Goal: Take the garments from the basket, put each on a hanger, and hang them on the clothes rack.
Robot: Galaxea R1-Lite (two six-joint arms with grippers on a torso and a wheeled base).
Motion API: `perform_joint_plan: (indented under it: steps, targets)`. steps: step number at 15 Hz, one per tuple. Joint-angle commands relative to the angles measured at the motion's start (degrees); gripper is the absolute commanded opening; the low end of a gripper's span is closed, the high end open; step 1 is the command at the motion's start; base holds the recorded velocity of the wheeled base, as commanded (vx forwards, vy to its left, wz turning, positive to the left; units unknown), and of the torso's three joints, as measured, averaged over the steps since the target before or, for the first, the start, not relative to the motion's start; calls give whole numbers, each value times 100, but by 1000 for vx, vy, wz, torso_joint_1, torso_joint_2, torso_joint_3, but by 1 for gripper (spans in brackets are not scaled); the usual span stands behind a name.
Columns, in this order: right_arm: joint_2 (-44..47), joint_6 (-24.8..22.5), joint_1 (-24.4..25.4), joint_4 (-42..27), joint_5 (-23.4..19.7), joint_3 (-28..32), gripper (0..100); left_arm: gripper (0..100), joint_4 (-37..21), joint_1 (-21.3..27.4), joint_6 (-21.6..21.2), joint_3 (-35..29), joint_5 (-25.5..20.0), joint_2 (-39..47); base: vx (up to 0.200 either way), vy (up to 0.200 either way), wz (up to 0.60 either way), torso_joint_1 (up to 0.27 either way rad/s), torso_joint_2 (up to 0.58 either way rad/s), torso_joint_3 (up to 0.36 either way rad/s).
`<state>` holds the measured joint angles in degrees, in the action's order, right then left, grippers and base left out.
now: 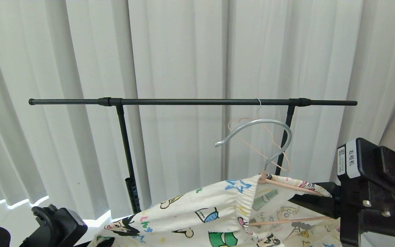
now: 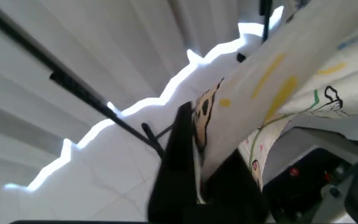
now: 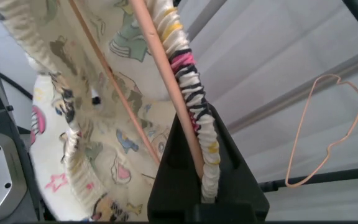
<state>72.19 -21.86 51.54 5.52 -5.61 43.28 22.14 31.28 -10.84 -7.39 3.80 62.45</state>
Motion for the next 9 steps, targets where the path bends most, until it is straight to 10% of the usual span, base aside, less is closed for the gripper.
perform_joint_plan:
  steps: [1,9]
  targets:
    - [14,15,-74,1,-2,-3,0,0,1,-632,-15,9,6,13,0,0,0,0,0,0]
    - [-100,279,-399,256,7,-91,0,0,1,-1274,-103,334,15,39,0,0,0,0,0,0]
